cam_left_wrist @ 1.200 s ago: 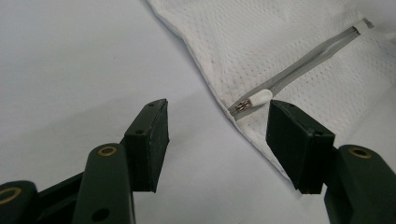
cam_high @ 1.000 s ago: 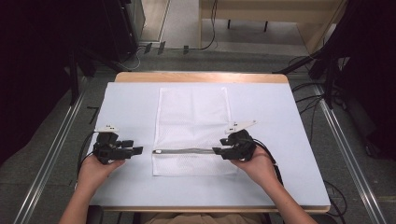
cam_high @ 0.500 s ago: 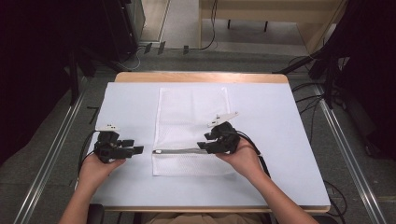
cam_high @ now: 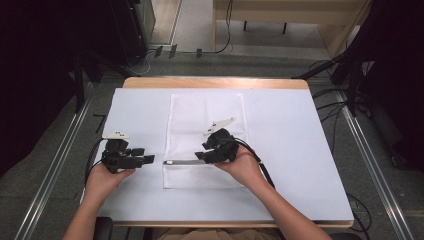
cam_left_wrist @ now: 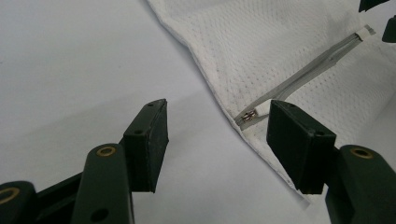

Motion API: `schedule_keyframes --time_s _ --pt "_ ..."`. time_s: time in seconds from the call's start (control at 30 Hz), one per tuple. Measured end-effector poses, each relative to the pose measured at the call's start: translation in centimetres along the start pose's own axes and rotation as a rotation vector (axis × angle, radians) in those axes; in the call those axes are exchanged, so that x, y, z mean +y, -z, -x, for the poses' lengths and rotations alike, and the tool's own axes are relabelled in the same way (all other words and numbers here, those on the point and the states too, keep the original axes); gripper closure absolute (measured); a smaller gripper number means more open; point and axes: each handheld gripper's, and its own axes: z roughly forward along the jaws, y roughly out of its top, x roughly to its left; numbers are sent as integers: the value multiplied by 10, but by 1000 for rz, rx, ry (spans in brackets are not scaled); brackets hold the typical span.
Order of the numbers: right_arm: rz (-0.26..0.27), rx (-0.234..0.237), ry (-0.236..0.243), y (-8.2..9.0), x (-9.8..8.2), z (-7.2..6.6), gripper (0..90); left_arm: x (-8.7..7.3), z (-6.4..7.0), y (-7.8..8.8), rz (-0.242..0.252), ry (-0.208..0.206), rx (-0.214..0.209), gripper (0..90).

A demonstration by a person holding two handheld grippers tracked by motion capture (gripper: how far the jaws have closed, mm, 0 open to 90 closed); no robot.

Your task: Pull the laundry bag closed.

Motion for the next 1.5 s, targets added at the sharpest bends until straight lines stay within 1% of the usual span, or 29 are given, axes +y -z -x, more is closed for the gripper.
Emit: schedule_keyframes --time_s 0.1,0.17,0.23,0.33,0.47,0.5,0.53,0.63,0.7,0.73,0.77,0.87,0.9,1.0,1.03,1.07,1.13,1.17,1.23,1.27,1.3,1.4,1.43,1.5 --pt "-8 10 2 -6 4 -3 570 0 0 -1 -3 -1 -4 391" --pt "-4 17 1 -11 6 -4 574 0 0 -2 0 -1 -7 391" --pt "-6 28 0 -19 8 -7 583 0 0 -1 -2 -2 -8 391" --pt "-10 33 2 -23 10 -8 591 0 0 -1 -2 -1 -8 391" --pt "-6 52 -2 -30 13 -10 602 0 0 -1 -1 -4 -8 391" --pt "-9 58 -9 -32 13 -11 609 0 0 -1 0 -3 -8 391" --pt "-6 73 -12 -37 14 -12 627 0 0 -1 -1 -1 -8 391" --pt "-5 83 -13 -41 15 -15 636 0 1 -1 2 -2 -11 391" --pt "-10 94 -14 -45 15 -17 638 0 1 -1 1 -3 -10 391" --pt "-19 101 -6 -52 15 -19 640 1 1 -1 -5 -4 -8 391" --pt "-19 101 -6 -52 15 -19 640 1 1 -1 -6 -5 -8 391" --pt "-33 110 -10 -61 16 -23 660 0 1 -1 -1 -3 -10 391" --pt "-33 116 -3 -63 16 -24 674 0 0 -1 -2 -3 -9 391" --pt "-44 124 -6 -67 16 -27 688 0 0 -1 -4 -3 -6 391" --pt "-47 126 1 -70 16 -28 693 0 0 -1 -3 -4 -3 391" --pt "-61 125 7 -74 15 -30 711 0 0 -1 -5 -6 -2 391" --pt "-66 132 2 -76 15 -30 720 0 0 -1 -6 -6 0 392" --pt "-70 134 -4 -78 14 -31 740 0 0 -1 -5 -8 0 392" --pt "-80 150 -4 -81 13 -32 772 0 0 -1 -6 -6 1 391" --pt "-96 159 -8 -85 12 -33 795 0 0 -2 -7 -7 2 391" --pt "-98 160 -14 -86 11 -34 795 0 0 -2 -9 -10 3 391" --pt "-101 166 -11 -89 10 -33 793 0 1 -2 -8 -14 2 391" --pt "-105 167 -19 -90 10 -34 792 0 1 -2 -8 -14 1 391" --pt "-97 170 -17 -92 11 -34 788 0 0 -2 -6 -10 -5 391"
